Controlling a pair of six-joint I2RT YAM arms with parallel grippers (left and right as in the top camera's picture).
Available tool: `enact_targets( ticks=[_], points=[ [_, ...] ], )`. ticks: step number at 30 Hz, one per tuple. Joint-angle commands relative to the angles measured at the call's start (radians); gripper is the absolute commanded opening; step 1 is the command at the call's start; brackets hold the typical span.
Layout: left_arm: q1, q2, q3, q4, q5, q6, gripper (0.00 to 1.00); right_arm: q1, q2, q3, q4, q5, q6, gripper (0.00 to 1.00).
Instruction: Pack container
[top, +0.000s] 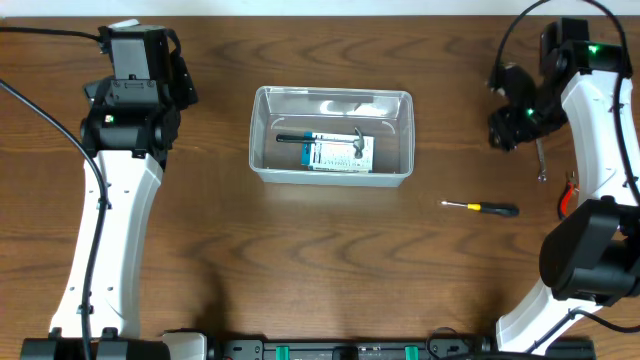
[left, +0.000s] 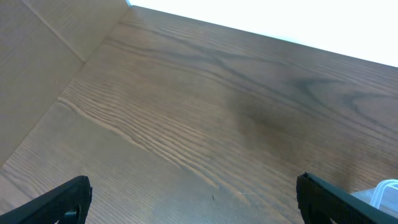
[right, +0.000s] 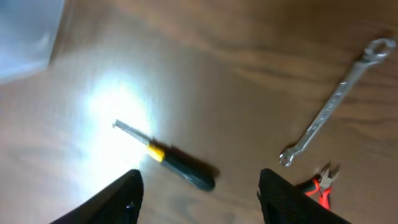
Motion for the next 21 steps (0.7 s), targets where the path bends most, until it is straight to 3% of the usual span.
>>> enact_targets(
  ticks=[1, 4, 11, 21],
  points=[
    [0.005, 0.003, 0.009, -0.002, -0.02, 0.006, 0.98, -0.003, 0.004, -0.032, -0.039, -0.008, -0.269, 0.69],
    [0.005, 0.003, 0.009, -0.002, -0.02, 0.006, 0.98, -0.007, 0.004, -0.069, -0.069, 0.009, -0.385, 0.78],
    [0.005, 0.003, 0.009, -0.002, -0.02, 0.006, 0.98, -0.025, 0.004, -0.196, -0.035, 0.042, -0.474, 0.79],
    [0.005, 0.003, 0.009, -0.002, -0.02, 0.006, 0.98, -0.047, 0.004, -0.465, 0.181, 0.032, -0.483, 0.74]
  ],
)
